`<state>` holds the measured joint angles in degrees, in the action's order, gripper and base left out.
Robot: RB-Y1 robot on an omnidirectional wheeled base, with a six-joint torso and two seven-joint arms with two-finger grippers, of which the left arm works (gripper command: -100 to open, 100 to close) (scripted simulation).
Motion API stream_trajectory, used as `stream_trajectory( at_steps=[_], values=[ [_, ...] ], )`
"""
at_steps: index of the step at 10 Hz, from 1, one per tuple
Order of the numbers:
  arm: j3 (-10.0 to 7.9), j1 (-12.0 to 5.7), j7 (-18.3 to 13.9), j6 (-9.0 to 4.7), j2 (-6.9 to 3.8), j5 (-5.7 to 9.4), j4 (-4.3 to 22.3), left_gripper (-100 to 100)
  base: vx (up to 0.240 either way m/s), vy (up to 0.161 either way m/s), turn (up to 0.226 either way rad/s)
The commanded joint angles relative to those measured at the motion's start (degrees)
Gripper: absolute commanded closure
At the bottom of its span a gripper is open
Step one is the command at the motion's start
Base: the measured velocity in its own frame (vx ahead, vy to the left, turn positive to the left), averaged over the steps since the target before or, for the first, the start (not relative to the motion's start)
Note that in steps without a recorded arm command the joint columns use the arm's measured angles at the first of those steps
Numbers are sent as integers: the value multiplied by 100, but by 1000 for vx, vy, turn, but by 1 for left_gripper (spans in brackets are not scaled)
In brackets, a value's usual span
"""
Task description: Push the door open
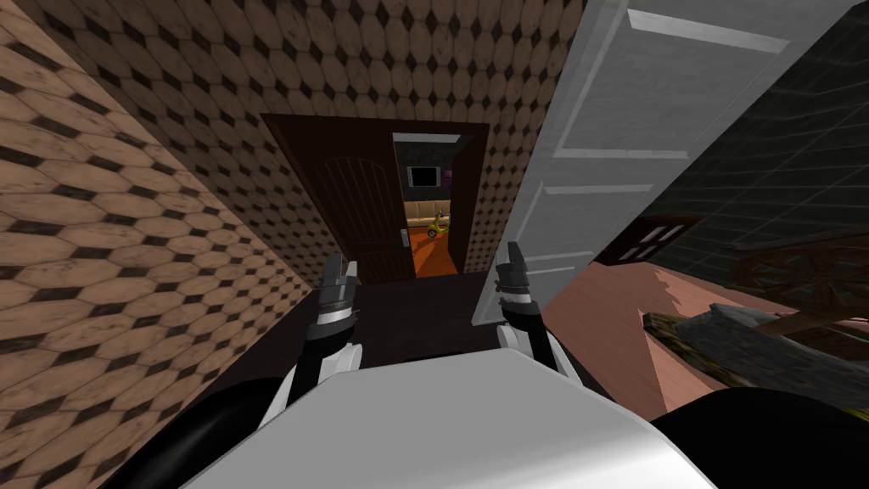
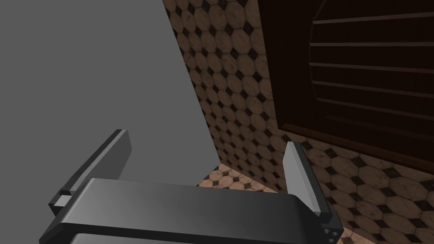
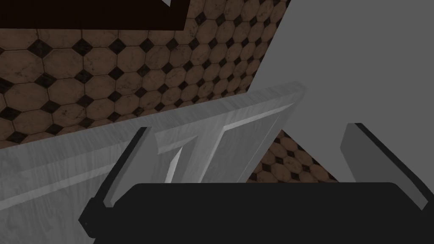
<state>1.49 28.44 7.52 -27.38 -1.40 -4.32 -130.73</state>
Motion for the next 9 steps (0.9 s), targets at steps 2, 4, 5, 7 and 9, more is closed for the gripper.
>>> stream_trajectory(
  at_steps=[2, 4, 5, 7, 9],
  values=[
    [-33, -179, 6, 2, -60, 34, 295, -100, 67, 17, 2],
    [-58, -314, 10, 3, -99, 60, 519, -100, 89, 13, 2],
    [-70, -377, 12, 3, -115, 72, 622, -100, 68, 11, 2],
    [-93, -502, 16, 4, -145, 96, 829, -100, 70, 13, 1],
    [-118, -638, 21, 6, -175, 122, 1054, -100, 69, 12, 2]
  ],
)
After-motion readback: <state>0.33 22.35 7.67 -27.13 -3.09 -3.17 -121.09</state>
